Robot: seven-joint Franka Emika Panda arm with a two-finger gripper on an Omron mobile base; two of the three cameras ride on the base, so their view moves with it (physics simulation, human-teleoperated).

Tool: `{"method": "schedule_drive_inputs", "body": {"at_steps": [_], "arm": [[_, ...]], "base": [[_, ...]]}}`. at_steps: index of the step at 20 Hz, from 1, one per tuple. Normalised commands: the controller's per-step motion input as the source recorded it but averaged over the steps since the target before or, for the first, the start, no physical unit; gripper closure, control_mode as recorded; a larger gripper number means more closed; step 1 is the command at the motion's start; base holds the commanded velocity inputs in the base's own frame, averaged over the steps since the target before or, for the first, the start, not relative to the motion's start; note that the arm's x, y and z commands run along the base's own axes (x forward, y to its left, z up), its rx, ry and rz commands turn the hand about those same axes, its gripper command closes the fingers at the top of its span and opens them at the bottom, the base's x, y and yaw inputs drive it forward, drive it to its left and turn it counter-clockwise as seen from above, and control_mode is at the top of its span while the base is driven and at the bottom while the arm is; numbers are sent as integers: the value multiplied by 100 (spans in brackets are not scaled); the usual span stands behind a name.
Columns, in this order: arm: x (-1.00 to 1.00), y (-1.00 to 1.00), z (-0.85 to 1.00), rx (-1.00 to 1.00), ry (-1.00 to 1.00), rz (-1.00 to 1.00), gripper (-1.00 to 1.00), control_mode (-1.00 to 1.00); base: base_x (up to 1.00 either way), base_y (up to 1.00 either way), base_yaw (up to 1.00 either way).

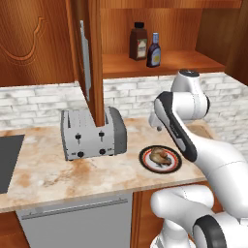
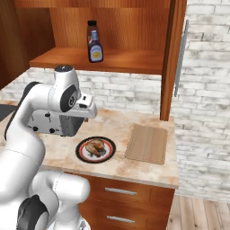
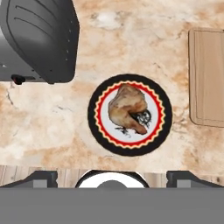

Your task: Pick the chicken drumstick from the plate and place it on the cutting board. Then pick the condiment bottle from the cabinet and place it next to the cutting board.

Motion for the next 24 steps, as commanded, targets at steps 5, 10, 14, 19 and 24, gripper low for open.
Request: {"method": "schedule_drive_inputs", "body": {"at_steps": [5,10,14,19,24], "arm": [[-5,-9,-19,0,6,0,-100,-100],[-4,-9,-23,0,7,0,-100,-100],[-1,-7,-26,0,8,0,-100,-100],[0,-1,-28,0,14,0,-100,-100],[0,0,-31,0,14,0,-100,-100]], "base": [[0,0,0],[0,0,0],[0,0,0],[0,0,0],[0,0,0]]}}
